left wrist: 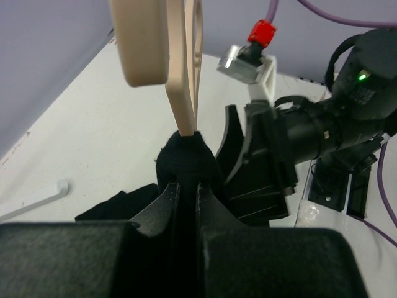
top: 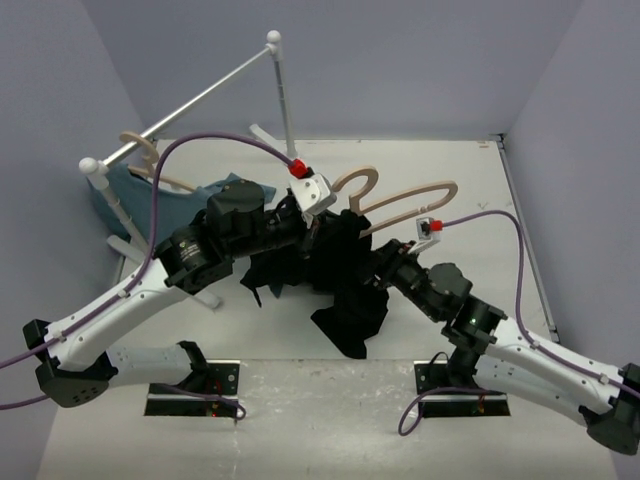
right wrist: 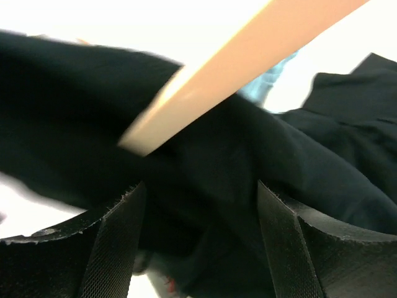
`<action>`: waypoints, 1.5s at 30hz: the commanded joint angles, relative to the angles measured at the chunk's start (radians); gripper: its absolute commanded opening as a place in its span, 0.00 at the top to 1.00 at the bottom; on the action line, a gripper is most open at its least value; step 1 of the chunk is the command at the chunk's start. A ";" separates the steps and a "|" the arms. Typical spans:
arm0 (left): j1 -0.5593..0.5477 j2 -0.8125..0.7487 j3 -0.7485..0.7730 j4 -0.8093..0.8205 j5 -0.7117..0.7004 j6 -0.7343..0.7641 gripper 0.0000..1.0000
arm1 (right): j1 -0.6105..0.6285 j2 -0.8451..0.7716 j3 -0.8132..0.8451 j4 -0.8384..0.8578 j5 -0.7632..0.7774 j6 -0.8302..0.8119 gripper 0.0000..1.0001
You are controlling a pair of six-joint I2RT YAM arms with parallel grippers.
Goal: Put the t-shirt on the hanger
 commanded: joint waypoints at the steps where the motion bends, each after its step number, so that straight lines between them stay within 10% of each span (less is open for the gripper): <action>1: 0.001 -0.029 0.064 0.115 0.034 -0.063 1.00 | 0.006 0.114 0.049 -0.119 0.186 -0.036 0.28; 12: 0.001 -0.096 0.091 0.065 -0.080 -0.108 1.00 | -0.009 0.028 -0.025 -0.223 0.413 -0.057 0.36; 26: 0.002 -0.153 0.007 0.029 -0.075 -0.097 1.00 | -0.306 -0.127 0.083 -0.433 0.295 -0.248 0.51; 32: 0.002 -0.184 -0.072 -0.004 -0.042 -0.078 1.00 | -0.495 -0.157 0.185 -0.471 0.108 -0.357 0.99; 38: 0.002 -0.307 -0.220 0.030 -0.046 -0.050 1.00 | -0.813 -0.008 0.371 -0.595 -0.260 -0.433 1.00; 45: 0.002 -0.241 -0.246 -0.017 -0.095 0.011 1.00 | -0.898 0.096 0.576 -0.710 -0.469 -0.477 1.00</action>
